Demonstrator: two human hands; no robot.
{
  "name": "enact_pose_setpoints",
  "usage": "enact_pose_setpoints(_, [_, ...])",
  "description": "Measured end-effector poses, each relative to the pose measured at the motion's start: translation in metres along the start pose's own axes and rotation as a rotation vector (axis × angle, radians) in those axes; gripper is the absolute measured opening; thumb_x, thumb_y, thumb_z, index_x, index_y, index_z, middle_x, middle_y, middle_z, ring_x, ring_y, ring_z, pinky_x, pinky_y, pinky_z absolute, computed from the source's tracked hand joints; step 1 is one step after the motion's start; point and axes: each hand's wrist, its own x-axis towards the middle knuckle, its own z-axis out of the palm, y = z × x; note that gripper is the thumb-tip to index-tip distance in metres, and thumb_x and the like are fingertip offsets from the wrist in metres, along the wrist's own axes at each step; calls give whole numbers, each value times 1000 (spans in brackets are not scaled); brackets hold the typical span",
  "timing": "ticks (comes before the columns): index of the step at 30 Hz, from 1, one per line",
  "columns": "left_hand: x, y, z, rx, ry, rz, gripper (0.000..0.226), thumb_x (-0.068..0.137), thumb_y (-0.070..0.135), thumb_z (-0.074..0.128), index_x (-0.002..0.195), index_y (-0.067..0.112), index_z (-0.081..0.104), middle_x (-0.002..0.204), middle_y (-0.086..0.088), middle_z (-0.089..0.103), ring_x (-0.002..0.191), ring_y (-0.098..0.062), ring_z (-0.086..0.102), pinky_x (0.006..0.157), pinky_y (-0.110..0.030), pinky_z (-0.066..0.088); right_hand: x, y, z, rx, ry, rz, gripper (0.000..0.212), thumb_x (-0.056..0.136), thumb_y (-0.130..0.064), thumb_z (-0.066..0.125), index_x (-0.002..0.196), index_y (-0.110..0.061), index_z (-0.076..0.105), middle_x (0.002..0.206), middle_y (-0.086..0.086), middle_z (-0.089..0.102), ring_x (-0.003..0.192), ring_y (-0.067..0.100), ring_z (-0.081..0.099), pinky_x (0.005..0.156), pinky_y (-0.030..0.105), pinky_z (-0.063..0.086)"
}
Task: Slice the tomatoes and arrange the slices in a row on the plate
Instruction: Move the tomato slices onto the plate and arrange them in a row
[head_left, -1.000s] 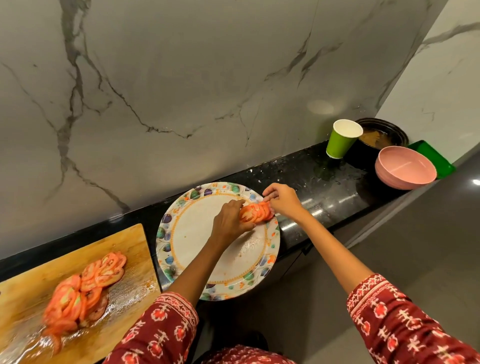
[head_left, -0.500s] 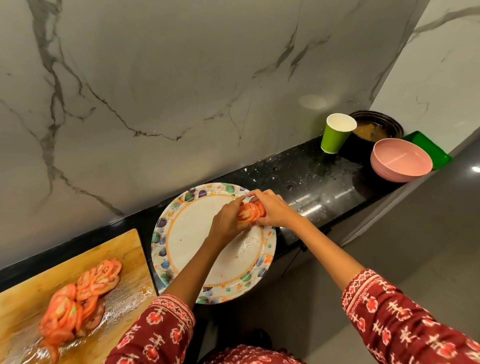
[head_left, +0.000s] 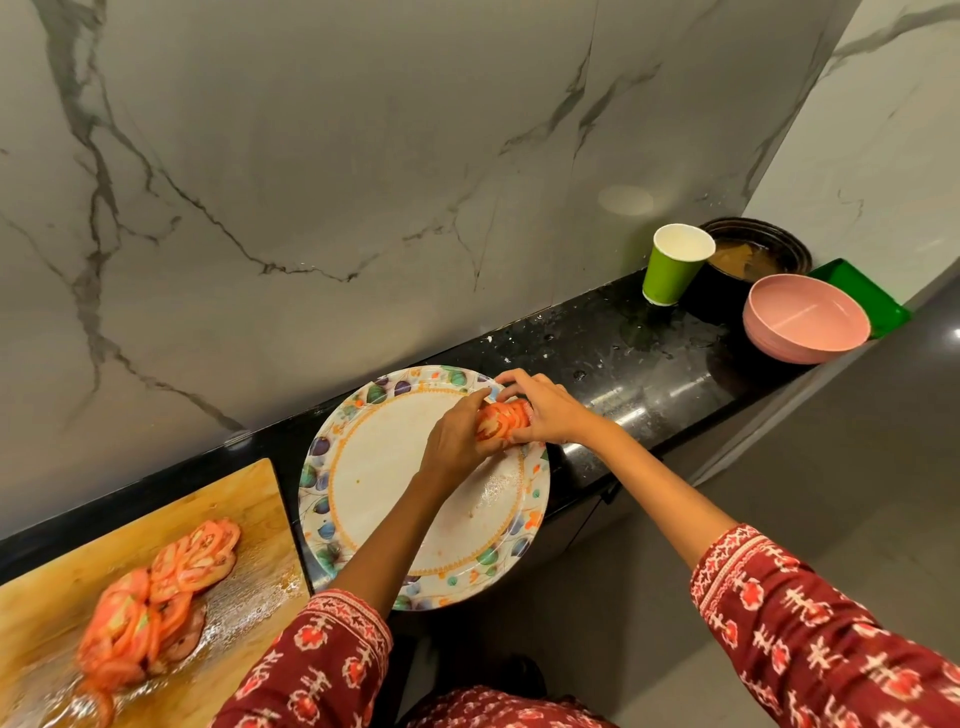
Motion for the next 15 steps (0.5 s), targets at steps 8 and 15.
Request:
enact_pose_setpoints(8, [-1, -2, -2, -14, -4, -9, 79, 75, 37, 73, 140, 17, 34, 138, -8, 46, 122, -25, 50, 100, -35, 43, -1, 3, 1, -10, 13, -31, 78, 72, -34, 77, 134, -24, 32, 130, -8, 52, 123, 18, 37, 102, 42, 29])
enact_pose_setpoints(15, [-1, -4, -2, -6, -14, 3, 76, 76, 34, 73, 139, 17, 35, 138, -8, 47, 122, -24, 50, 101, -35, 43, 1, 4, 2, -14, 42, -41, 71, 74, -30, 75, 132, -22, 36, 134, -5, 49, 123, 18, 38, 105, 43, 29])
